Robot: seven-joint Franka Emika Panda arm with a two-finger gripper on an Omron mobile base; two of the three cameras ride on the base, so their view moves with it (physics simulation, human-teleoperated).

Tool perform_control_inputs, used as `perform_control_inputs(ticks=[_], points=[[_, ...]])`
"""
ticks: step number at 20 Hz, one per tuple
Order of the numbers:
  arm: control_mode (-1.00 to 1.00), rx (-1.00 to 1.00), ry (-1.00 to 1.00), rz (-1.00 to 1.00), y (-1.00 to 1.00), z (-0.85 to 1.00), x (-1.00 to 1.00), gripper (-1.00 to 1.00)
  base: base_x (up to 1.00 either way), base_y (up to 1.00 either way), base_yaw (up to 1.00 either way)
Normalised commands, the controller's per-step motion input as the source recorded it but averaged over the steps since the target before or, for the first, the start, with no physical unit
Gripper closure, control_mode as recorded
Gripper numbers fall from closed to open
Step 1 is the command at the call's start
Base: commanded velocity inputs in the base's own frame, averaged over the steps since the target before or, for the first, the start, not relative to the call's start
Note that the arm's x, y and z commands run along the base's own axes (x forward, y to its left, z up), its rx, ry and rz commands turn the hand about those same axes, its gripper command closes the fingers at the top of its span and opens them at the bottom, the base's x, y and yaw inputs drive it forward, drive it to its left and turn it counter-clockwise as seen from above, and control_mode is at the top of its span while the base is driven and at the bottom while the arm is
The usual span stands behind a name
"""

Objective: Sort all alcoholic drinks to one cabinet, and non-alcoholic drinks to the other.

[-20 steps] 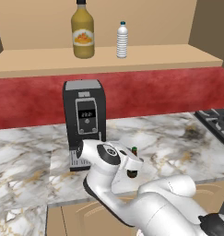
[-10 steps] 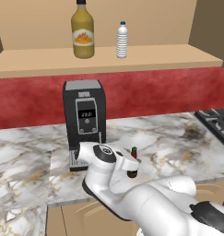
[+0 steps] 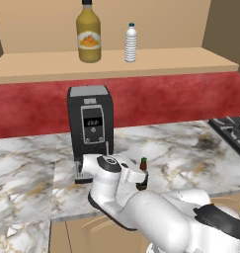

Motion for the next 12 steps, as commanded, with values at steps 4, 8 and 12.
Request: perform_control_inputs(ticks=[4, 8, 12], points=[[-1.0, -0.02, 0.0, 0.0, 0.01, -0.11, 0.21, -1.0, 0.0, 0.0, 0.0], [-1.0, -0.02, 0.02, 0.0, 0.02, -0.12, 0.23, -1.0, 0.0, 0.0, 0.0], [-1.0, -0.03, 0.01, -0.01, 0.0, -0.08, 0.09, -1.0, 0.0, 0.0, 0.0]])
